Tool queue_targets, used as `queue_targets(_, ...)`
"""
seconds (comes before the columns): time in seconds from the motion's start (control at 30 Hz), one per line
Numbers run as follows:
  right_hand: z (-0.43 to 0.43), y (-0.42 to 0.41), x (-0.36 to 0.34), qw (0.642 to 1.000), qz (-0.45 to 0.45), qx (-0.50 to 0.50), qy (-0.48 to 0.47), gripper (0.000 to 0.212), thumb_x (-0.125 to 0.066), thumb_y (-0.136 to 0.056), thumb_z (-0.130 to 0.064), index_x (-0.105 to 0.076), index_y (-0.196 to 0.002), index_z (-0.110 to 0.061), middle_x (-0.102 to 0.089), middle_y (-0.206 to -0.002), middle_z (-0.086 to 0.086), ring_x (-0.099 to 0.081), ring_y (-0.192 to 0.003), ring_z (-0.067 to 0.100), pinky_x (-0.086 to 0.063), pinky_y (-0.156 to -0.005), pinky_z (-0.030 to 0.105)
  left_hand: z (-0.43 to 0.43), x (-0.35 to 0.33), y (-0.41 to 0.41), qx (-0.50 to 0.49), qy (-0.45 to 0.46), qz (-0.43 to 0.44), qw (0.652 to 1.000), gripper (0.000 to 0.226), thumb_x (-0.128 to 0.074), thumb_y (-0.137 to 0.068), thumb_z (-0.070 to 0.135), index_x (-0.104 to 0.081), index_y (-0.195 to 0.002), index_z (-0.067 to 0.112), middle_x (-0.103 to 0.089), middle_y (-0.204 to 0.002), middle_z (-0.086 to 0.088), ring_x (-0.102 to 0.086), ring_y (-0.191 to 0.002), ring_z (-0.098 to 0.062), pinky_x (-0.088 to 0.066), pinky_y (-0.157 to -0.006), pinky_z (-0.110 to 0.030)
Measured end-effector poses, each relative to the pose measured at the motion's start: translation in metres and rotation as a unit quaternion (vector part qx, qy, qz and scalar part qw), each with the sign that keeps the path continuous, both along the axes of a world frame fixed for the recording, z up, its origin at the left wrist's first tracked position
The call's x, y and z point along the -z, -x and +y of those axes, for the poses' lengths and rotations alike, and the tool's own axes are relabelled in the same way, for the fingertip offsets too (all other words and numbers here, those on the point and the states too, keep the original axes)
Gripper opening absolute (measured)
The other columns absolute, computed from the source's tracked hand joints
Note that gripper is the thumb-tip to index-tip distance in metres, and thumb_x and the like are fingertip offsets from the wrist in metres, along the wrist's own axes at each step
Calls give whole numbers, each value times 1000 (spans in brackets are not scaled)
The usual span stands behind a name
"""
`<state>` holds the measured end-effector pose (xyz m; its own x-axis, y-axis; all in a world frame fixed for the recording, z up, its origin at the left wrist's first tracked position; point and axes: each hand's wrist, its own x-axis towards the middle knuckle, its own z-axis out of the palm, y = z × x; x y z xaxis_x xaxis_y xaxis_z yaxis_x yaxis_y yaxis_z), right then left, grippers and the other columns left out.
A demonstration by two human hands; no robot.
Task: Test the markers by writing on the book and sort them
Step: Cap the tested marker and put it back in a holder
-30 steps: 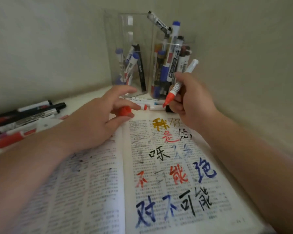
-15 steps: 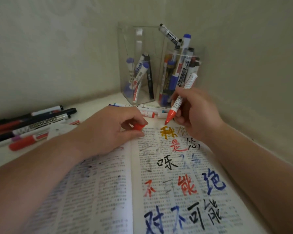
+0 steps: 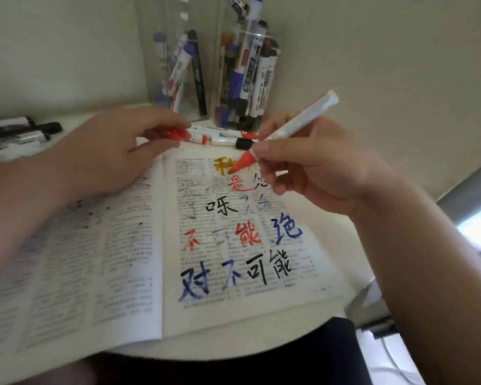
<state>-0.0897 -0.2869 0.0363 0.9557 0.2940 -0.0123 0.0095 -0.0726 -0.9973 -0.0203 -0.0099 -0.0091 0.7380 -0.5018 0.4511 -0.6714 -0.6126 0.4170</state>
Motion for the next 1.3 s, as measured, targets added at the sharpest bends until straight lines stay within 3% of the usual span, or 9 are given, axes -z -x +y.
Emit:
queue_targets(0.07, -8, 28, 13, 999, -22, 45, -5, 13, -67, -75, -2, -55, -78, -7, -51, -57, 13, -44, -48, 23, -37, -44, 27, 0, 0, 0, 5, -1, 6, 1000, 31, -66, -95, 26, -63, -122, 39, -66, -107, 26, -61, -96, 12, -44, -92, -14)
queue_targets(0.17, -20, 58, 29, 995, -34, 88, -17, 4, -61, -69, 0, -57, -70, -3, -45, -51, 12, -38, -47, 24, -33, -43, 26, -2, 0, 2, 17, 7, 12, 1000, 29, -69, -92, 25, -64, -112, 45, -72, -93, 21, -65, -88, 6, -42, -81, -8)
queue_targets(0.37, -35, 78, 35, 995, -42, 95, 1, 14, -63, -77, -3, -76, -82, -4, -68, -73, 23, -60, -62, 33, -48, -43, 30, -5, 0, 2, 57, -6, -9, 998, 22, -70, -89, 26, -73, -110, 29, -69, -106, 15, -66, -93, -6, -53, -90, -30)
queue_targets(0.53, -36, 85, 32, 993, -51, 76, 68, 8, -69, -72, -3, -72, -79, -7, -67, -65, 18, -55, -44, 28, -47, -45, 30, -7, 0, 3, 70, -6, -20, 997, 19, -70, -87, 26, -76, -105, 22, -69, -108, 9, -63, -96, -1, -42, -91, -7)
queue_targets(0.7, -37, 92, 35, 989, -34, 91, 115, 4, -70, -71, -9, -69, -74, -8, -65, -65, 26, -50, -43, 22, -39, -40, 22, -7, 2, 0, 64, -17, -6, 998, 18, -71, -87, 28, -75, -103, 27, -70, -106, 12, -62, -95, -1, -46, -90, -14)
queue_targets(0.8, -36, 93, 40, 991, -21, 97, 84, 2, -68, -70, -6, -67, -71, -6, -66, -63, 22, -49, -40, 11, -37, -39, 17, -7, 5, -2, 54, -21, 6, 998, 18, -70, -87, 32, -74, -104, 30, -69, -105, 15, -61, -99, 0, -49, -93, -28)
queue_targets(1.0, -34, 94, 43, 988, -31, 91, 119, 6, -68, -72, -10, -66, -70, -4, -60, -62, 25, -50, -46, 9, -37, -44, 15, -9, 7, -4, 43, -23, 5, 999, 16, -67, -89, 30, -72, -105, 33, -67, -107, 19, -58, -97, 7, -39, -88, -4)
queue_targets(1.2, -35, 94, 43, 988, -23, 83, 126, 7, -69, -73, -12, -66, -72, -5, -62, -62, 22, -51, -48, 10, -37, -45, 16, -7, 7, -7, 32, -32, -6, 999, 19, -70, -89, 27, -72, -107, 29, -66, -106, 13, -59, -97, 1, -44, -91, -18)
queue_targets(1.3, -33, 95, 44, 983, -35, 93, 156, 7, -70, -73, -16, -67, -71, -9, -62, -66, 26, -51, -51, 14, -37, -46, 19, -7, 9, -8, 22, -33, -5, 999, 19, -70, -90, 23, -70, -109, 29, -65, -106, 13, -58, -98, -1, -42, -89, -15)
